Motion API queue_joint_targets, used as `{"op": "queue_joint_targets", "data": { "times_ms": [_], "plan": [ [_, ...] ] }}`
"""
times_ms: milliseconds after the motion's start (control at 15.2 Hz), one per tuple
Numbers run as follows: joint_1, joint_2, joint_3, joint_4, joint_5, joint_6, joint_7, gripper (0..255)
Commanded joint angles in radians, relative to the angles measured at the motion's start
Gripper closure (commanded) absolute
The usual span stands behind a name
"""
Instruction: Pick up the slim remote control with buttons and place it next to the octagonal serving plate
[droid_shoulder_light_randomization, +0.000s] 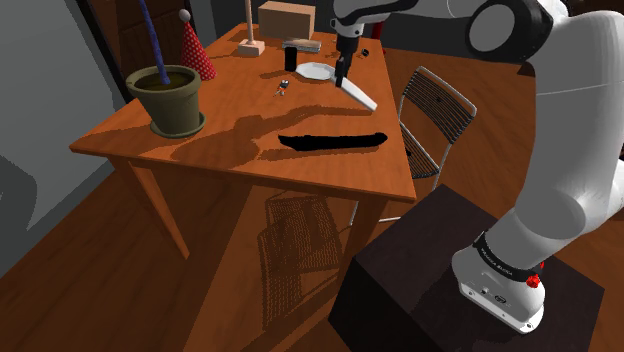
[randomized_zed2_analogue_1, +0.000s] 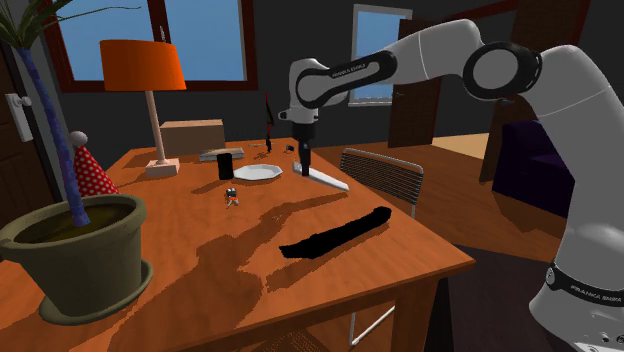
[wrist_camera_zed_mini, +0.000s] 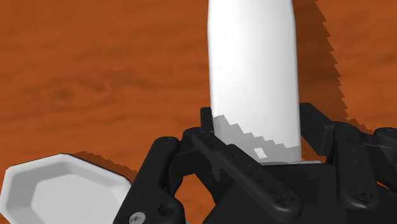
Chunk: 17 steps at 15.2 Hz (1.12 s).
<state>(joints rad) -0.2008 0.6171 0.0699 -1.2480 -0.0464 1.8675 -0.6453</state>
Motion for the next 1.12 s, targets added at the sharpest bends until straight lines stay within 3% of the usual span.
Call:
{"op": "queue_joint_targets", "data": {
  "times_ms": [0,660,1056],
  "plan": [
    [-0.002,0.009,-0.001,-0.012,-0.001,0.019,-0.002,255],
    [-0.002,0.045,-0.003,-0.091,-0.004,0.134,0.001,255],
    [-0.002,0.045,-0.003,-0.09,-0.004,0.134,0.001,255]
  ]
}}
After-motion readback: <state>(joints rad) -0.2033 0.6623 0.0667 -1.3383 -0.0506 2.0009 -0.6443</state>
